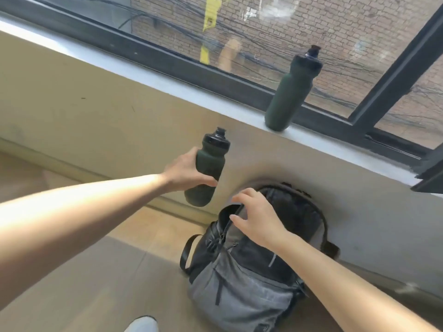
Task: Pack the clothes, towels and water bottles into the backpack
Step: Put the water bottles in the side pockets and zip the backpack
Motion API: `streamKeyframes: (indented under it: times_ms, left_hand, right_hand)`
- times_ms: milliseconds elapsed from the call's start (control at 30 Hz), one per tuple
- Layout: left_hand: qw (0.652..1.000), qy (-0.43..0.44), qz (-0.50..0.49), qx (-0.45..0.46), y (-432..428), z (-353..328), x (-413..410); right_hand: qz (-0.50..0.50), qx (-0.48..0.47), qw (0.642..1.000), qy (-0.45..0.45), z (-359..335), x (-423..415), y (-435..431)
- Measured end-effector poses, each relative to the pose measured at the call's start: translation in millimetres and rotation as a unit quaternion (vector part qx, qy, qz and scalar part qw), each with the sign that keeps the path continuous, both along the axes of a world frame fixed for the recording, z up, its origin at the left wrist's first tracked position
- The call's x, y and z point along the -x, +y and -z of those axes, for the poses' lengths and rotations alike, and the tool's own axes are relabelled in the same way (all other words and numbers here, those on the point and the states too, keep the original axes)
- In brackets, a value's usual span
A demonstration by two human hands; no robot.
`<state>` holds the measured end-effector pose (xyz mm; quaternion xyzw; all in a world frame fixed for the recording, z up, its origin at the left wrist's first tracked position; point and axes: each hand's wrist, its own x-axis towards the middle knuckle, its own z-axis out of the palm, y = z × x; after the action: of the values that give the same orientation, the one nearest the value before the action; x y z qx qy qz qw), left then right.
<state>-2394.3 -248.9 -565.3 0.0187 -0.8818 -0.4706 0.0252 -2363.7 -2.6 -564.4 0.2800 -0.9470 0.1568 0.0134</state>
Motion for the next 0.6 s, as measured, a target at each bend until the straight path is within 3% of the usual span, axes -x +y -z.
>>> streamKeyframes:
  times_ms: [67, 167, 333, 433, 600]
  left_hand:
    - [1.0, -0.017, -0.015, -0.011, -12, 9, 4]
    - [0.999, -0.031, -0.013, -0.01, -17, 17, 10]
    - [0.999, -0.046, 0.025, -0.012, 1, 25, 20]
    - [0.998, -0.04, 0.051, -0.022, 19, 31, 23]
    - [0.996, -0.041, 0.066, -0.053, 47, 45, 27]
  right_hand:
    - [-0.067, -0.127, 0.986, 0.085, 13, 12, -12]
    - [-0.134, -0.28, 0.936, 0.164, 34, 32, -26]
    - [-0.132, -0.422, 0.885, 0.146, 46, 44, -9]
    - [-0.126, -0.455, 0.87, 0.142, 48, 36, 17]
    - [-0.119, -0.409, 0.894, 0.139, 62, 27, 50]
